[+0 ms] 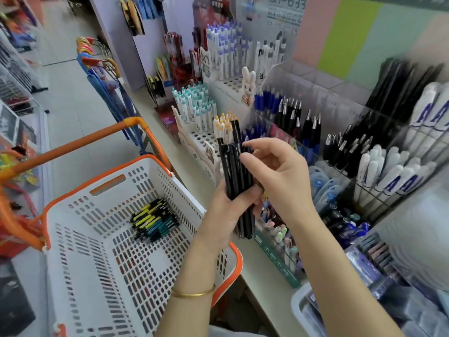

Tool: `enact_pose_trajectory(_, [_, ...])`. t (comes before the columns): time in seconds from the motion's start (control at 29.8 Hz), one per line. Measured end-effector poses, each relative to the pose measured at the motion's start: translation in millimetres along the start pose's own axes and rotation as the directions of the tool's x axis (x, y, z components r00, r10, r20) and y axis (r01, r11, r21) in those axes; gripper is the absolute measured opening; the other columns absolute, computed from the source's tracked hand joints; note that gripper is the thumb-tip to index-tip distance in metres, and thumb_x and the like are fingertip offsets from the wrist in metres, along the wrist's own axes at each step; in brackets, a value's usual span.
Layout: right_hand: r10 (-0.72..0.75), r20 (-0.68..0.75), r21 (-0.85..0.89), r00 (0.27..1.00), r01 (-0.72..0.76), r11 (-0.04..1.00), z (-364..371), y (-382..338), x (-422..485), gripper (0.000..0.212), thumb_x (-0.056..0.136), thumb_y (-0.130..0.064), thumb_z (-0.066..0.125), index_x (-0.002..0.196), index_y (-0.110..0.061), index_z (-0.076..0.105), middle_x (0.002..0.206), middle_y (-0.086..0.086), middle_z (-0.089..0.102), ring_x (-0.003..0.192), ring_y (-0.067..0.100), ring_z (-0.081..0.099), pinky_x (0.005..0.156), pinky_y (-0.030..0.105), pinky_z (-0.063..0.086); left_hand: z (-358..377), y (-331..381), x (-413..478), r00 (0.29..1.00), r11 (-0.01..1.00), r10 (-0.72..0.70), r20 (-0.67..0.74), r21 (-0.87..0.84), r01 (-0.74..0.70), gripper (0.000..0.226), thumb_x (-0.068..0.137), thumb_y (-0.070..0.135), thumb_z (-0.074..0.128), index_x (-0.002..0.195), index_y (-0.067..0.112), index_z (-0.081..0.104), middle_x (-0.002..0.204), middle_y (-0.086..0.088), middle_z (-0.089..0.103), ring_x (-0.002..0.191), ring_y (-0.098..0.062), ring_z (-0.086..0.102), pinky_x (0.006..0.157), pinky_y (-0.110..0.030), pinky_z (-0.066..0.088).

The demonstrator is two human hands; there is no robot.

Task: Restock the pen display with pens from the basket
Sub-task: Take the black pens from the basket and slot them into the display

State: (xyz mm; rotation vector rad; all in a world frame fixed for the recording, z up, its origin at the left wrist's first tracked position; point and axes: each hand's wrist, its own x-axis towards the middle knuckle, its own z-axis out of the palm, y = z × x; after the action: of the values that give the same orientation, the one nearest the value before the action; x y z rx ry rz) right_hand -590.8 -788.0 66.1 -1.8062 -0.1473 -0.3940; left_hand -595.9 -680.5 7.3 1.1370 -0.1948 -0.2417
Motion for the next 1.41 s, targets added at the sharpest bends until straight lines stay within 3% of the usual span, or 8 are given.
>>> enact_pose_trajectory(0.2, [0.101, -0.131, 0.086, 0.986, -0.091, 0.992, -6, 3, 18, 0.004, 0.087, -0.018, 0.066, 0.090, -0.017, 0.066, 0.083, -0.002, 0.065, 0.071, 0.010, 0.059, 0.066, 0.032, 0.053, 6, 4, 0, 0.988, 0.966, -0.142, -0.054, -0.227, 0.126, 0.022, 0.085, 0.020, 0.064, 0.100, 0.004, 0.063, 0.079, -0.006, 0.069, 0.068, -0.017, 0.066, 0.060, -0.029, 0.056])
enact_pose_trajectory(0.37, [0.061, -0.369, 0.134, 0.928, -0.013, 0.991, -9, 1, 20, 0.005, 0.090, -0.023, 0.058, 0.088, -0.027, 0.056, 0.086, 0.002, 0.061, 0.072, 0.018, 0.057, 0.067, 0.039, 0.052, 1, 2, 4, 0.976, 0.952, -0.186, -0.114, -0.266, 0.151, 0.020, 0.078, 0.019, 0.061, 0.071, 0.011, 0.078, 0.080, -0.011, 0.073, 0.068, -0.019, 0.069, 0.066, -0.030, 0.058])
enact_pose_trajectory(0.54, [-0.068, -0.604, 0.055, 0.794, 0.127, 0.990, -11, -4, 12, 0.011, 0.095, -0.011, 0.054, 0.104, -0.009, 0.048, 0.086, -0.004, 0.048, 0.068, 0.005, 0.051, 0.055, 0.013, 0.044, -4, -4, 8, 0.949, 0.907, -0.268, -0.166, -0.376, 0.191, 0.020, 0.092, 0.011, 0.053, 0.097, 0.001, 0.069, 0.096, -0.017, 0.073, 0.080, -0.023, 0.073, 0.070, -0.031, 0.059])
enact_pose_trajectory(0.74, [-0.086, -0.627, 0.032, 0.774, 0.135, 0.990, -5, 6, -9, 0.012, 0.096, -0.010, 0.053, 0.103, -0.017, 0.047, 0.092, 0.004, 0.051, 0.069, 0.024, 0.062, 0.063, 0.035, 0.054, -10, -6, 15, 0.929, 0.849, -0.323, -0.179, -0.488, 0.201, 0.042, 0.099, 0.021, 0.046, 0.077, 0.011, 0.080, 0.093, -0.010, 0.075, 0.075, -0.017, 0.072, 0.068, -0.028, 0.059])
enact_pose_trajectory(0.87, [-0.058, -0.546, 0.060, 0.836, 0.109, 0.992, 3, 13, -21, 0.021, 0.094, -0.004, 0.055, 0.090, -0.023, 0.047, 0.086, -0.004, 0.055, 0.073, 0.017, 0.068, 0.067, 0.027, 0.054, -10, -6, 18, 0.916, 0.826, -0.359, -0.178, -0.517, 0.224, 0.041, 0.100, 0.024, 0.043, 0.086, 0.011, 0.080, 0.099, -0.008, 0.074, 0.079, -0.016, 0.072, 0.071, -0.028, 0.058])
enact_pose_trajectory(1.07, [-0.060, -0.261, -0.193, 0.963, 0.008, 0.981, 22, 36, -36, 0.015, 0.088, -0.011, 0.063, 0.091, -0.025, 0.058, 0.091, -0.013, 0.063, 0.088, 0.013, 0.063, 0.074, 0.040, 0.054, -5, -6, 19, 0.918, 0.843, -0.308, -0.250, -0.519, 0.141, 0.031, 0.084, 0.018, 0.060, 0.107, 0.000, 0.070, 0.107, -0.017, 0.071, 0.102, -0.031, 0.067, 0.099, -0.052, 0.048])
enact_pose_trajectory(1.24, [-0.008, -0.033, -0.373, 0.999, -0.005, 0.928, 18, 39, -38, 0.012, 0.086, -0.009, 0.065, 0.093, -0.018, 0.064, 0.089, -0.008, 0.061, 0.084, 0.006, 0.058, 0.078, 0.032, 0.052, -8, -5, 18, 0.910, 0.853, -0.283, -0.302, -0.513, 0.096, 0.022, 0.098, 0.009, 0.047, 0.097, -0.001, 0.067, 0.088, -0.013, 0.072, 0.080, -0.021, 0.072, 0.069, -0.035, 0.060])
enact_pose_trajectory(1.41, [0.062, -0.071, -0.264, 0.996, -0.079, 0.961, 10, 22, -26, 0.006, 0.089, -0.012, 0.061, 0.087, -0.017, 0.063, 0.073, -0.015, 0.061, 0.068, -0.002, 0.060, 0.062, 0.017, 0.050, -9, 0, 10, 0.932, 0.925, -0.241, -0.271, -0.356, 0.136, 0.017, 0.096, 0.011, 0.052, 0.086, 0.004, 0.063, 0.070, -0.006, 0.062, 0.065, -0.018, 0.064, 0.062, -0.033, 0.058])
